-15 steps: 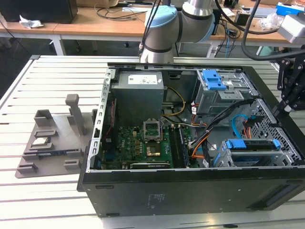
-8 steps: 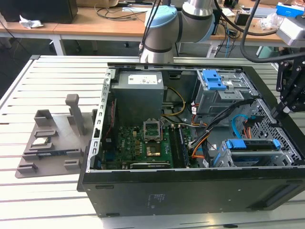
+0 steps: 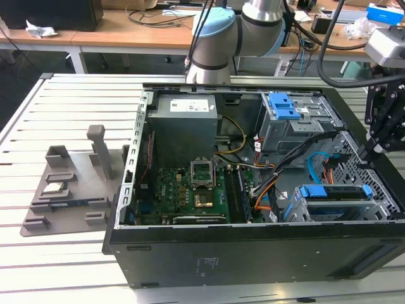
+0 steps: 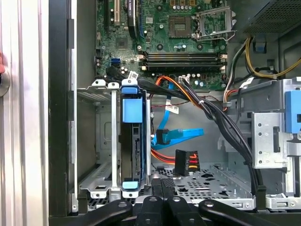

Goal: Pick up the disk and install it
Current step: 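Insert the first disk wire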

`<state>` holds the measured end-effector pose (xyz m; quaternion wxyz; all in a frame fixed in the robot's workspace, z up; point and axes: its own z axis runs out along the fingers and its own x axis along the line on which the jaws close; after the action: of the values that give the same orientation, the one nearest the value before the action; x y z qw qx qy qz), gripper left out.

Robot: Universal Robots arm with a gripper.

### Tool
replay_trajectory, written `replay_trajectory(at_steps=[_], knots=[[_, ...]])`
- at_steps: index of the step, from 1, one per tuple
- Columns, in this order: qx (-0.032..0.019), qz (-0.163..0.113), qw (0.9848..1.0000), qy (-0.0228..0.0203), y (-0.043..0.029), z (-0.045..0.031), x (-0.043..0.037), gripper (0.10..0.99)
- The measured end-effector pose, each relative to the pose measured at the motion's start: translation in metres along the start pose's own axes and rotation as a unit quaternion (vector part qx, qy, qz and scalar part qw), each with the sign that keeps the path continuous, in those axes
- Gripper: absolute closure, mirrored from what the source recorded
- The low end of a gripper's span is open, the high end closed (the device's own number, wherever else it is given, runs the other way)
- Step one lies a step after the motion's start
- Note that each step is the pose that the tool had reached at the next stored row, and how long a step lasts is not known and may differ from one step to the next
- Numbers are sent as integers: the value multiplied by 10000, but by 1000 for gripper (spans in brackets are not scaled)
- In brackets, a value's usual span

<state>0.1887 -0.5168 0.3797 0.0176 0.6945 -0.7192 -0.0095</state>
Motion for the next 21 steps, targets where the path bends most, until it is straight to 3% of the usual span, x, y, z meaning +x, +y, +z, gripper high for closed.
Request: replay_trajectory(at_steps=[5, 13, 18, 21], knots=[[1, 0, 10000, 2, 39, 48, -14, 980], [1, 1, 10000, 16, 151, 96, -143, 980], [1, 1, 10000, 21, 161, 134, -246, 980], [1, 1, 10000, 23, 161, 132, -247, 980]])
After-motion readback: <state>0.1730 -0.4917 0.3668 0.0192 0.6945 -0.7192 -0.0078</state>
